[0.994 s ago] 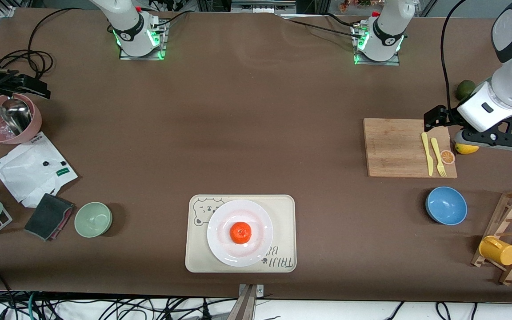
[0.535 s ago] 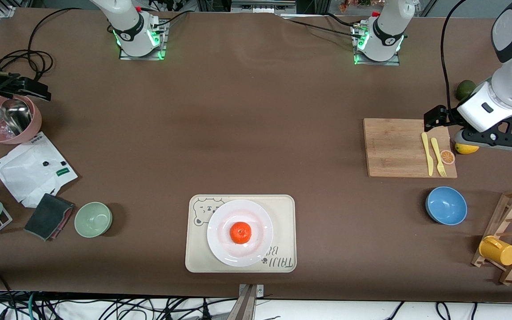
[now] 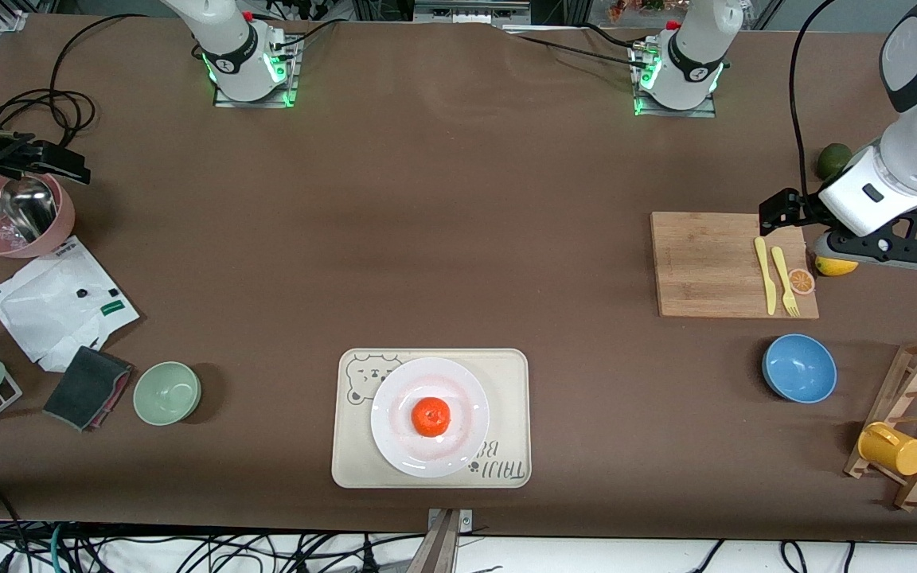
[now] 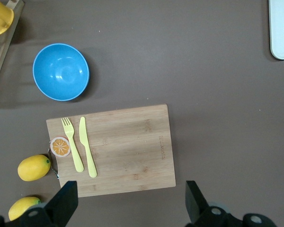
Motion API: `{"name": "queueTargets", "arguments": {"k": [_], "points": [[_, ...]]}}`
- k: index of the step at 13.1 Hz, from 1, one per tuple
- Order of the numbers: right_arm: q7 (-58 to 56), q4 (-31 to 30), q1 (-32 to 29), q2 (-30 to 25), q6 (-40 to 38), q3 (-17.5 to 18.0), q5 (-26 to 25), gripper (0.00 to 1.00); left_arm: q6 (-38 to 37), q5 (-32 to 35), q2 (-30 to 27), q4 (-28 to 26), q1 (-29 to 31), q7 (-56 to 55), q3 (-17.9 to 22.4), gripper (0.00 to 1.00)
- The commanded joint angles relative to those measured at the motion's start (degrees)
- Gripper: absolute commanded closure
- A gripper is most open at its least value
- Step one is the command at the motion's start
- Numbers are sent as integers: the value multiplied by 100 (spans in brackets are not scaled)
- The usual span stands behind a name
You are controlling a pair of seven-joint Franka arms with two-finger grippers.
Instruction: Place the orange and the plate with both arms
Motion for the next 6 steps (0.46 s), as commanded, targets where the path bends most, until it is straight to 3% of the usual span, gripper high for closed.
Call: {"name": "queueTargets", "arguments": {"k": [1, 6], "points": [[-10, 184, -56, 85, 126, 36, 62, 0, -68, -148, -66, -5, 15, 93, 3, 0], [51, 166, -38, 102, 232, 45, 106, 0, -68, -147, -66, -5, 7, 84, -5, 0]]}}
